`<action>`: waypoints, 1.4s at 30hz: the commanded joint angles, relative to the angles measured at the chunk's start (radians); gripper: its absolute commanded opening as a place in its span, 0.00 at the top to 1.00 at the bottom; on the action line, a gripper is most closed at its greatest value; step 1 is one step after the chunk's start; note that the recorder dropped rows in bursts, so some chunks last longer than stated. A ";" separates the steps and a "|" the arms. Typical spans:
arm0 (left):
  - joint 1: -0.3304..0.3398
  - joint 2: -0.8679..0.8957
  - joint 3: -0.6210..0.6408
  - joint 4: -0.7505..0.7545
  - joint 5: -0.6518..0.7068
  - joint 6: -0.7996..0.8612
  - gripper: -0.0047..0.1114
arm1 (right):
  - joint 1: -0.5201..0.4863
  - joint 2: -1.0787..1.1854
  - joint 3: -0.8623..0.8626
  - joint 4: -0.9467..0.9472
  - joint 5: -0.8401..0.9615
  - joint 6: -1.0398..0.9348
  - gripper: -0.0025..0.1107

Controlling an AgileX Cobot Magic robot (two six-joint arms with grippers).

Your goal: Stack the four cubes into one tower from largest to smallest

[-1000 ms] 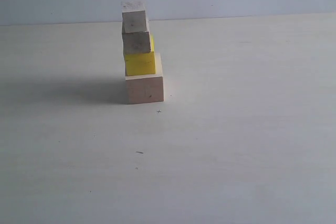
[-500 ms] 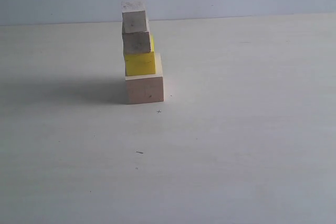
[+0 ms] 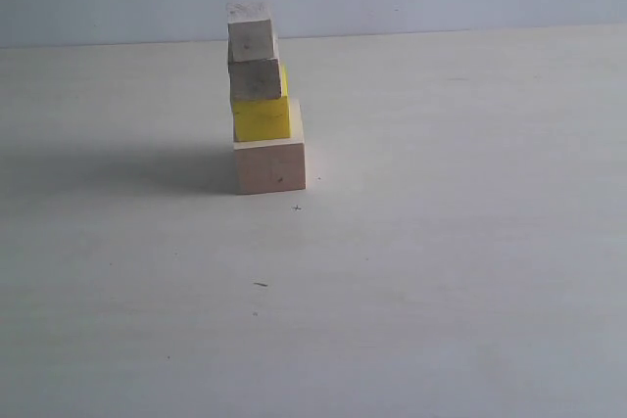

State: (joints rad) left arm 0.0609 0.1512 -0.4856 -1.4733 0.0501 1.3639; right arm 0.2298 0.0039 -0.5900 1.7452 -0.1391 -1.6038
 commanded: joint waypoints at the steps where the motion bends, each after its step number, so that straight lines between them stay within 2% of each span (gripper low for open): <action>1: 0.079 -0.080 0.009 0.006 0.059 0.010 0.96 | -0.004 -0.004 0.004 -0.001 -0.002 -0.001 0.98; 6: 0.136 -0.141 0.009 0.044 0.071 0.024 0.96 | -0.004 -0.004 0.004 -0.001 -0.002 0.001 0.98; 13: 0.139 -0.151 0.009 0.103 0.117 0.035 0.96 | -0.004 -0.004 0.004 -0.001 -0.002 0.001 0.98; 15: 0.139 -0.151 0.016 0.177 0.168 0.014 0.96 | -0.004 -0.004 0.004 -0.001 -0.002 0.001 0.98; 17: 0.139 -0.151 0.029 0.385 0.240 -0.143 0.96 | -0.004 -0.004 0.004 -0.001 -0.002 0.001 0.98; 19: 0.139 -0.151 0.050 0.681 0.288 -0.429 0.96 | -0.004 -0.004 0.004 -0.001 -0.002 0.001 0.98; 20: 0.139 -0.151 0.073 0.811 0.288 -0.651 0.96 | -0.004 -0.004 0.004 -0.001 -0.002 0.001 0.98; 22: 0.139 -0.151 0.112 1.043 0.277 -0.943 0.96 | -0.004 -0.004 0.004 -0.001 -0.002 0.001 0.98; 24: 0.139 -0.151 0.152 1.190 0.266 -1.143 0.96 | -0.004 -0.004 0.004 -0.001 -0.002 0.001 0.98; 25: 0.139 -0.151 0.174 1.239 0.265 -1.180 0.96 | -0.004 -0.004 0.004 -0.001 -0.002 0.001 0.98; 33: 0.139 -0.151 0.311 1.279 0.281 -1.216 0.96 | -0.004 -0.004 0.004 -0.001 -0.002 0.001 0.98; 36: 0.133 -0.151 0.345 1.288 0.333 -1.217 0.96 | -0.004 -0.004 0.004 -0.001 -0.002 0.001 0.98; 39: 0.115 -0.151 0.388 1.312 0.374 -1.217 0.96 | -0.004 -0.004 0.004 -0.001 -0.002 0.001 0.98; 42: 0.093 -0.151 0.436 1.314 0.360 -1.217 0.96 | -0.004 -0.004 0.004 -0.001 -0.002 0.001 0.98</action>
State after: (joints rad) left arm 0.1753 0.0046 -0.0913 -0.1675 0.4126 0.1561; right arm 0.2298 0.0039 -0.5900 1.7452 -0.1447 -1.6038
